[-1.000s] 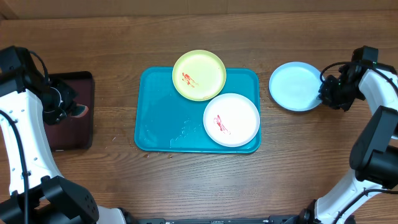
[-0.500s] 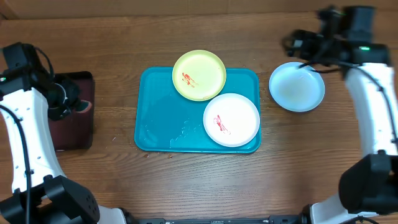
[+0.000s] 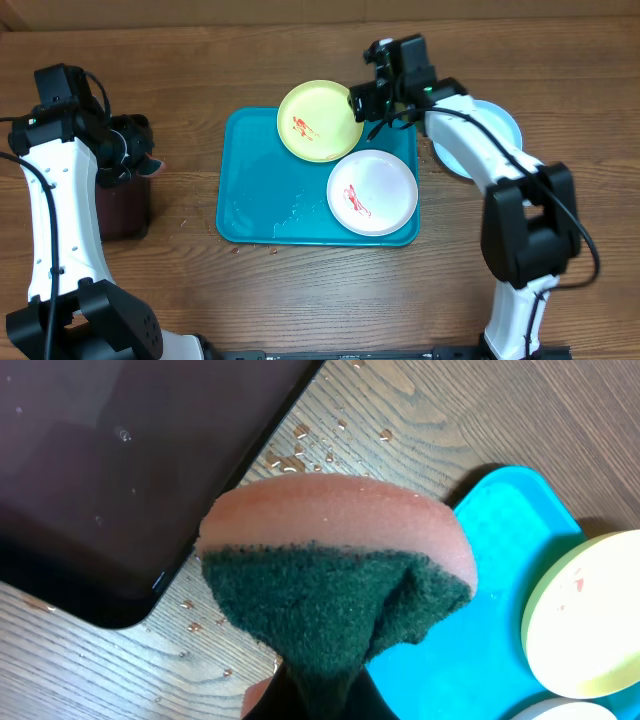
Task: Clean dirty plates on tray and stack at the side
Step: 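Move the right gripper to the yellow plate's rim and grip it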
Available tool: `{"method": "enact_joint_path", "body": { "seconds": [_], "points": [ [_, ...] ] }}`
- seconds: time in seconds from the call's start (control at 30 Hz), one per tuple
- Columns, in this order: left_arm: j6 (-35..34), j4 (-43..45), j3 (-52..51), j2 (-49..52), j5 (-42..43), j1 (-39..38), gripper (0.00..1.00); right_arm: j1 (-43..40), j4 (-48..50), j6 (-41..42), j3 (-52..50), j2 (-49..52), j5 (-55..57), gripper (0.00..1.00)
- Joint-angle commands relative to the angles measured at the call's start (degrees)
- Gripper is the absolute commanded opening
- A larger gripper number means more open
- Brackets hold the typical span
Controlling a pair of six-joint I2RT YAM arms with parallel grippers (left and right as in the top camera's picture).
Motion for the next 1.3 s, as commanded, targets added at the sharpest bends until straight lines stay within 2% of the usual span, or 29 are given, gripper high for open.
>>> {"method": "enact_joint_path", "body": {
  "seconds": [0.0,0.1,0.3,0.37,0.43,0.63,0.8,0.93,1.0,1.1,1.27],
  "points": [
    [1.2,0.3,-0.3,0.4,0.2,-0.1,0.04,1.3,2.1,0.5,-0.1,3.3,1.4,0.76],
    [1.2,0.3,-0.3,0.4,0.2,-0.1,0.04,2.2,3.8,0.1,-0.1,5.2,1.4,0.68],
    [1.4,0.7,-0.3,0.4,0.2,-0.1,0.04,3.8,5.4,0.3,-0.1,7.3,1.4,0.32],
    [1.6,0.9,-0.3,0.4,0.2,-0.1,0.04,4.4,4.6,0.4,-0.1,7.4,1.4,0.22],
    [1.6,1.0,-0.3,0.4,0.2,-0.1,0.04,5.4,2.9,0.6,0.2,7.3,1.4,0.17],
    [1.6,1.2,-0.3,0.4,0.2,-0.1,0.04,9.3,-3.6,5.0,0.6,5.4,0.4,0.13],
    [1.6,1.1,-0.3,0.4,0.2,-0.1,0.04,13.1,-7.5,5.4,0.6,4.1,-0.7,0.12],
    [1.6,0.9,-0.3,0.4,0.2,-0.1,0.04,14.1,-6.8,7.9,0.6,4.1,1.0,0.23],
    [1.6,0.9,-0.3,0.4,0.2,-0.1,0.04,14.1,-5.1,7.8,0.6,4.1,1.0,0.34],
    [1.8,1.0,-0.3,0.4,0.2,-0.1,0.04,14.1,-1.2,5.9,0.6,4.1,0.9,0.39],
    [2.1,1.0,-0.3,0.4,0.2,-0.1,0.04,14.1,4.7,-2.8,0.5,4.2,0.9,0.43]
  ]
}}
